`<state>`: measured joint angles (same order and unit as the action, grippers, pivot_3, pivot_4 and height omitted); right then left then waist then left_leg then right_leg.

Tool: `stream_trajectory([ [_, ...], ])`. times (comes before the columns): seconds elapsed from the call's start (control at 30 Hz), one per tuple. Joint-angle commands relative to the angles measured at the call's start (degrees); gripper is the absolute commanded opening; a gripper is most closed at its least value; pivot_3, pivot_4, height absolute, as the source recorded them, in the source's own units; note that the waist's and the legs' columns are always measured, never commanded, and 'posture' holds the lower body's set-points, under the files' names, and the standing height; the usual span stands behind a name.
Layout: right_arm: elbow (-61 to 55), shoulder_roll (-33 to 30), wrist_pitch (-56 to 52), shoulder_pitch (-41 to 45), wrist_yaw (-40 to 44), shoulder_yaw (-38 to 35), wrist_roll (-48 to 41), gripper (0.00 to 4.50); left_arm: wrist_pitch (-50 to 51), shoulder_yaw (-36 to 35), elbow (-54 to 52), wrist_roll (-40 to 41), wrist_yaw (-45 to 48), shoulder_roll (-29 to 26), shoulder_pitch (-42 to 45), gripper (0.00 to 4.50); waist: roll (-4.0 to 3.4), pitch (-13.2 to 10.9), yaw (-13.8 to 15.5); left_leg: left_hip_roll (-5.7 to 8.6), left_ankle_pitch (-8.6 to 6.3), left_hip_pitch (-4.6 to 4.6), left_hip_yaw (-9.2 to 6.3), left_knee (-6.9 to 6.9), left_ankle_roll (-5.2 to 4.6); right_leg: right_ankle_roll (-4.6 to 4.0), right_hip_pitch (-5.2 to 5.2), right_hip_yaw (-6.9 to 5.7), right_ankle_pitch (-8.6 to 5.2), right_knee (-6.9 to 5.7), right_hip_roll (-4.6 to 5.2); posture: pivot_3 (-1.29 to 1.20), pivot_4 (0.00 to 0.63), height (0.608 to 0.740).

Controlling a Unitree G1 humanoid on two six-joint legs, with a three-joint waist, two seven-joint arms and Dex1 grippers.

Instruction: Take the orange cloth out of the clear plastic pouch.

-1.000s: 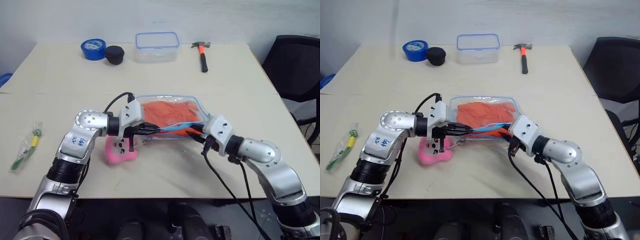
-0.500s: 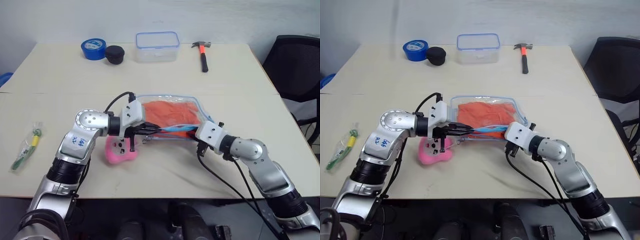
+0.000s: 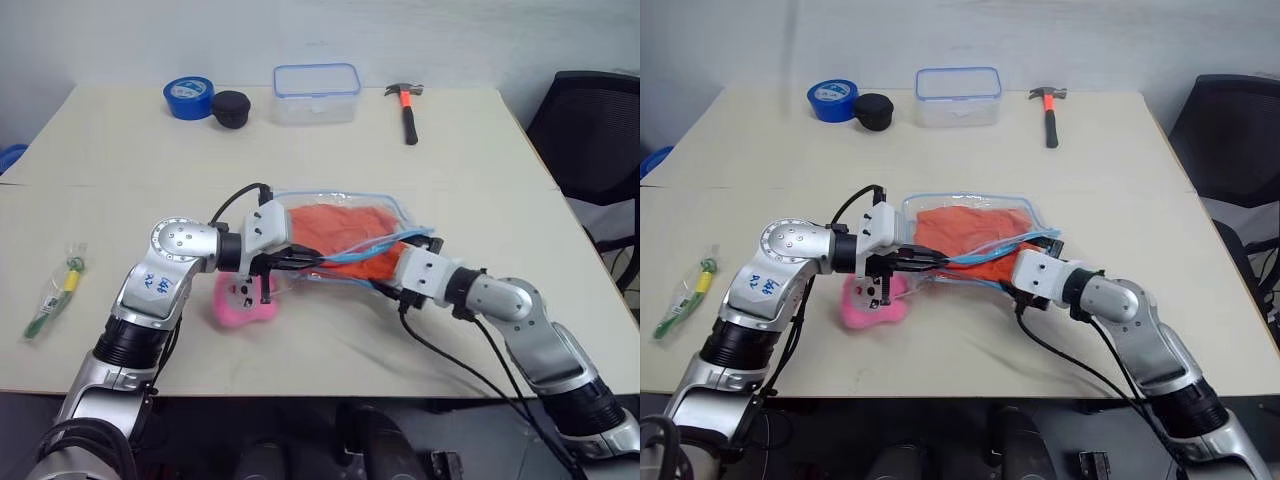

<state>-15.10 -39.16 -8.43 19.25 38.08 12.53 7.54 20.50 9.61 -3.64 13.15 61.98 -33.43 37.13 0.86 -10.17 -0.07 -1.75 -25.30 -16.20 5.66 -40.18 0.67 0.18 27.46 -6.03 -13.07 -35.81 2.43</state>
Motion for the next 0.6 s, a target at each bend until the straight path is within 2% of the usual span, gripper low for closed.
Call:
stream_trajectory([
  [0.03, 1.0, -0.6, 4.0, 1.4, -1.1, 0.4, 4.0, 4.41, -0.3, -0.4, -1.8, 1.0, 0.0, 0.4, 1.0, 0.00, 0.00, 0.0, -0.1, 0.00, 0.00, -0.01, 0.01, 0.01, 0.00, 0.00, -0.01, 0.01, 0.00, 0.00, -0.01, 0.00, 0.150, 0.740],
  [0.33, 9.6, 1.2, 12.7, 7.0, -2.7, 7.1, 15.2, 4.41, 1.1, -0.2, -2.4, 1.6, -0.2, 1.6, 1.8, 0.00, 0.00, 0.0, -0.1, -0.01, 0.01, 0.01, 0.03, 0.01, 0.01, 0.00, 0.01, 0.02, 0.00, -0.01, -0.01, 0.00, 0.150, 0.740],
  [0.6, 7.9, 0.7, 16.7, 7.2, 1.9, 7.4, 13.9, 4.41, 1.1, -0.4, -2.0, 1.4, -0.6, 1.8, 1.6, 0.00, 0.00, 0.0, -0.1, -0.04, 0.01, 0.02, 0.00, 0.00, 0.00, 0.00, 0.01, 0.00, 0.00, -0.01, 0.01, 0.00, 0.150, 0.740],
])
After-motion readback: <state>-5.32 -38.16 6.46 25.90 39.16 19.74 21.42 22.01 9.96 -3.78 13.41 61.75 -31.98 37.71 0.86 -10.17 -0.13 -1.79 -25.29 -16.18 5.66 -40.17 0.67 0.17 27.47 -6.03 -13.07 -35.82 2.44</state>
